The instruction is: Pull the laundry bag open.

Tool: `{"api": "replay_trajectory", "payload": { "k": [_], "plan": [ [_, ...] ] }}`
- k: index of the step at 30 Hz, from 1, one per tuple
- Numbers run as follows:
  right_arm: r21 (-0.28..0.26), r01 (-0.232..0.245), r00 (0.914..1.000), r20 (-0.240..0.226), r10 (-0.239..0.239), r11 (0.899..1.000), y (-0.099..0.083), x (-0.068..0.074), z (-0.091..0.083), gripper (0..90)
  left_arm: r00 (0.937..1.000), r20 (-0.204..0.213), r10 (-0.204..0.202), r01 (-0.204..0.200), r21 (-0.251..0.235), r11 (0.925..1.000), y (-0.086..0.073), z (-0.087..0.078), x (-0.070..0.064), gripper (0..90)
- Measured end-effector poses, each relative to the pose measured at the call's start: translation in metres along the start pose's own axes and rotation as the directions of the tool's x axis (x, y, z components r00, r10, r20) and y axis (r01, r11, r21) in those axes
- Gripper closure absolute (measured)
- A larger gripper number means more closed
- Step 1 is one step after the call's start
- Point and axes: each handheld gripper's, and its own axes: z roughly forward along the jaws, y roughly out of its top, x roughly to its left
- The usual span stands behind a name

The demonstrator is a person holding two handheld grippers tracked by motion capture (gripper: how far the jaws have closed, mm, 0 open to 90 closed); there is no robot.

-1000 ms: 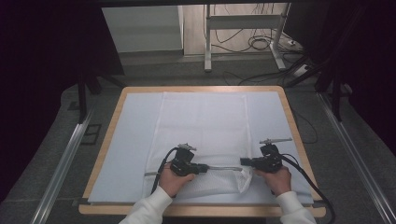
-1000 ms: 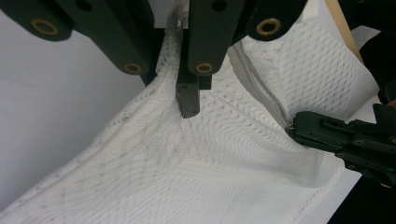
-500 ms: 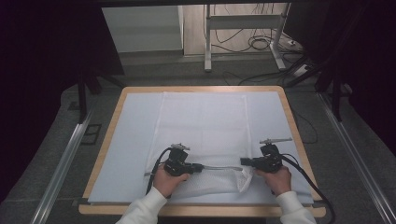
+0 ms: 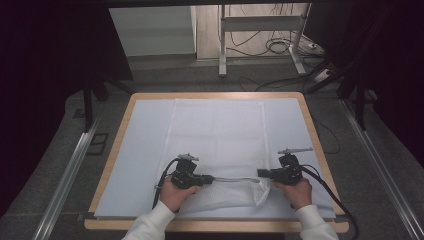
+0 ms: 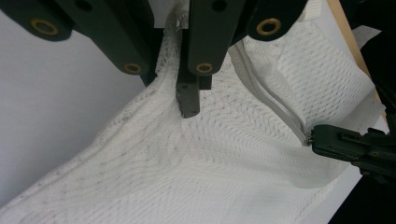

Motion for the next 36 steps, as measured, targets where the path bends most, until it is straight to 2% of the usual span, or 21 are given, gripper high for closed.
{"api": "replay_trajectory", "payload": {
  "k": [18, 23, 26, 31, 36],
  "plan": [
    [0.001, 0.003, 1.0000, -0.003, -0.003, 1.000, 0.000, 0.000, 0.001, 87.5, 0.9999, -0.006, -0.011, 0.011, -0.007, 0.9999, -0.005, -0.010, 0.008, 86.7],
    [0.000, 0.004, 1.0000, 0.001, -0.004, 1.000, 0.000, 0.000, 0.001, 87.5, 0.9997, -0.021, -0.010, 0.010, -0.001, 0.9999, -0.008, -0.011, 0.009, 86.7],
    [-0.001, 0.004, 0.9999, 0.011, -0.004, 1.000, 0.000, 0.000, 0.001, 87.5, 0.9980, -0.063, -0.004, 0.004, 0.002, 1.0000, -0.010, -0.013, 0.011, 86.8],
    [-0.003, -0.003, 0.9996, 0.029, 0.003, 1.000, -0.001, -0.005, -0.002, 87.5, 0.9972, -0.069, -0.027, 0.027, -0.005, 0.9996, -0.013, -0.019, 0.019, 86.8],
    [-0.001, -0.009, 0.9996, 0.028, 0.009, 1.000, -0.001, -0.007, -0.002, 87.5, 0.9971, -0.069, -0.030, 0.030, -0.004, 0.9995, -0.016, -0.023, 0.022, 86.7]
  ]
}}
